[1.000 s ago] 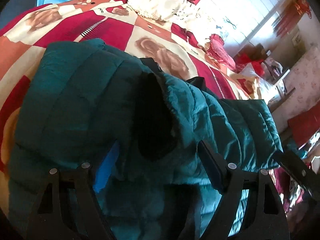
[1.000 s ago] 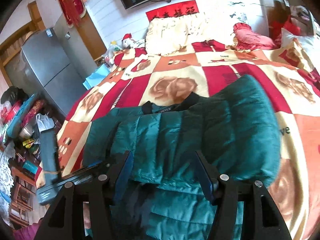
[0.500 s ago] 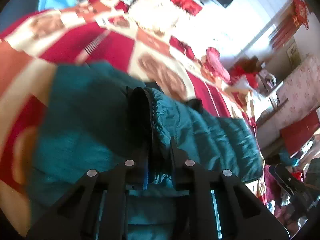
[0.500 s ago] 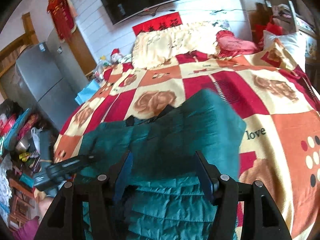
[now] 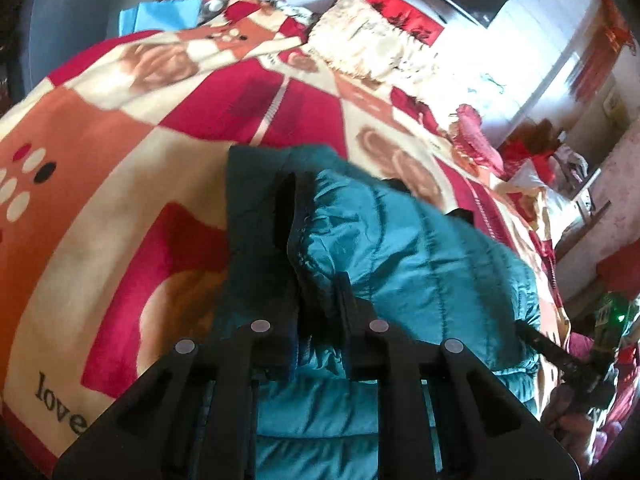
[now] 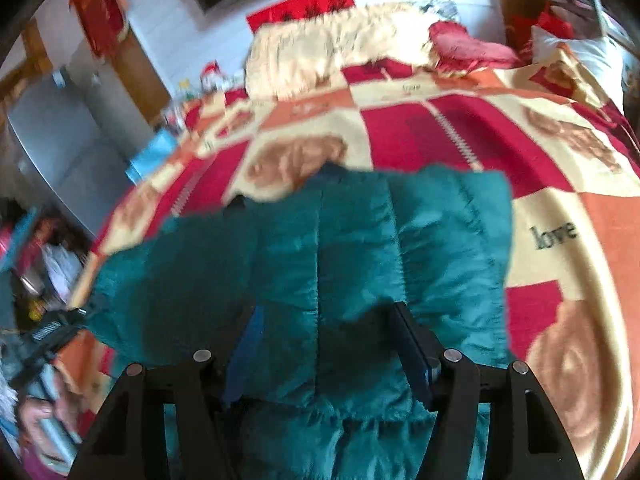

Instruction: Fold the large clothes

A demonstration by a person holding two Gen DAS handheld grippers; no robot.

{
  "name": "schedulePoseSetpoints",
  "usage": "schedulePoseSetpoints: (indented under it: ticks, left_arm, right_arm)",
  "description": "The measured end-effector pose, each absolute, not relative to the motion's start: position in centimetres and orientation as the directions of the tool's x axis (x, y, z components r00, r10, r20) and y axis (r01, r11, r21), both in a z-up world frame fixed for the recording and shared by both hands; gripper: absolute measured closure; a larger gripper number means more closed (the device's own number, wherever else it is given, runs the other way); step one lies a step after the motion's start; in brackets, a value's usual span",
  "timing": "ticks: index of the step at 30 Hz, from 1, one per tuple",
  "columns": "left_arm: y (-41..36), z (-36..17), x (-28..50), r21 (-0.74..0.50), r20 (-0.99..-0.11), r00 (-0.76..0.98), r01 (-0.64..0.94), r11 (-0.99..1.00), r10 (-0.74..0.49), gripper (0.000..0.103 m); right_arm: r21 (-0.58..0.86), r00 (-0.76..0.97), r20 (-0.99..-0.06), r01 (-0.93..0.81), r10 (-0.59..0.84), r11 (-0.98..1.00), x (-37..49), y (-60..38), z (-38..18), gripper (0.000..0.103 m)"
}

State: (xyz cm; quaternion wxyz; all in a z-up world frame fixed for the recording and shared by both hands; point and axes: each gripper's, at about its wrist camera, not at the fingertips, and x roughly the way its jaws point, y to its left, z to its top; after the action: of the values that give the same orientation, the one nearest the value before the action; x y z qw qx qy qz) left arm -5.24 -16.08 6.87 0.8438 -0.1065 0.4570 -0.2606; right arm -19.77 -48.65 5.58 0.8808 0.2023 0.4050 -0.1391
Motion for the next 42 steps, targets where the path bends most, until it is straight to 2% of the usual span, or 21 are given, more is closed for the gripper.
schedulePoseSetpoints:
  ticks: [4,6,9,11,13,14,17,21,27,31,34,38,42]
  left_arm:
    - [-15.7,6.7,-5.1,-0.441,-0.716,0.436,0.322,0.838,-0.544,0.088]
    - [-15.7,7.1,-5.1,-0.437,-0.723,0.43,0.321,0.84,-0.541,0.086]
    - [-15.5,8.3,-5.4,-0.41,-0.73,0.446,0.321,0.854,-0.518,0.074]
    - [-15.2,9.5,-5.8,-0.402,-0.709,0.481,0.325,0.856,-0.515,0.052]
    - [-14.9,10.7,-6.4,-0.406,-0.671,0.526,0.329,0.853,-0.523,0.039]
    - [-14.9,11.3,-6.6,-0.408,-0.651,0.547,0.331,0.851,-0.526,0.037]
    - [-15.9,11.7,-6.5,-0.4,-0.64,0.554,0.351,0.846,-0.533,0.037]
    - [-18.9,10.3,-6.0,-0.327,-0.683,0.541,0.376,0.867,-0.491,0.037]
    - [-21.5,6.1,-4.6,-0.194,-0.765,0.527,0.359,0.913,-0.37,0.037]
    - [-22.1,5.1,-4.5,-0.183,-0.763,0.53,0.374,0.909,-0.372,0.032]
    - [-22.8,4.9,-4.6,-0.138,-0.77,0.54,0.379,0.915,-0.34,0.032]
    - [-23.0,4.8,-4.7,-0.123,-0.772,0.544,0.38,0.917,-0.329,0.032]
    - [-23.1,4.9,-4.7,-0.127,-0.773,0.542,0.379,0.917,-0.331,0.032]
  right_arm:
    - [0.175,0.6,-0.79,0.415,-0.124,0.893,-18.7,-47.9,3.5,0.04]
    - [0.197,0.616,-0.78,0.406,-0.108,0.892,-19.2,-48.0,4.2,0.04]
    - [0.261,0.664,-0.743,0.403,-0.084,0.877,-21.0,-49.4,6.4,0.04]
    - [0.266,0.692,-0.711,0.427,-0.123,0.864,-22.8,-50.9,8.6,0.04]
    - [0.265,0.701,-0.696,0.45,-0.154,0.853,-23.9,-52.3,10.3,0.04]
    - [0.259,0.7,-0.693,0.467,-0.175,0.845,-24.5,-53.0,11.0,0.04]
    - [0.231,0.676,-0.706,0.501,-0.21,0.834,-24.7,-54.2,11.6,0.04]
    - [0.211,0.665,-0.721,0.478,-0.194,0.853,-22.8,-53.5,10.6,0.04]
    - [0.172,0.623,-0.76,0.469,-0.186,0.867,-18.2,-52.6,6.6,0.04]
    - [0.065,0.532,-0.802,0.53,-0.272,0.846,-16.5,-53.7,3.6,0.04]
    - [0.073,0.511,-0.816,0.554,-0.27,0.829,-16.4,-54.9,2.3,0.04]
    - [0.059,0.507,-0.817,0.548,-0.275,0.834,-17.1,-54.7,3.5,0.04]
    - [0.097,0.579,-0.772,0.515,-0.261,0.852,-19.6,-53.1,6.2,0.04]
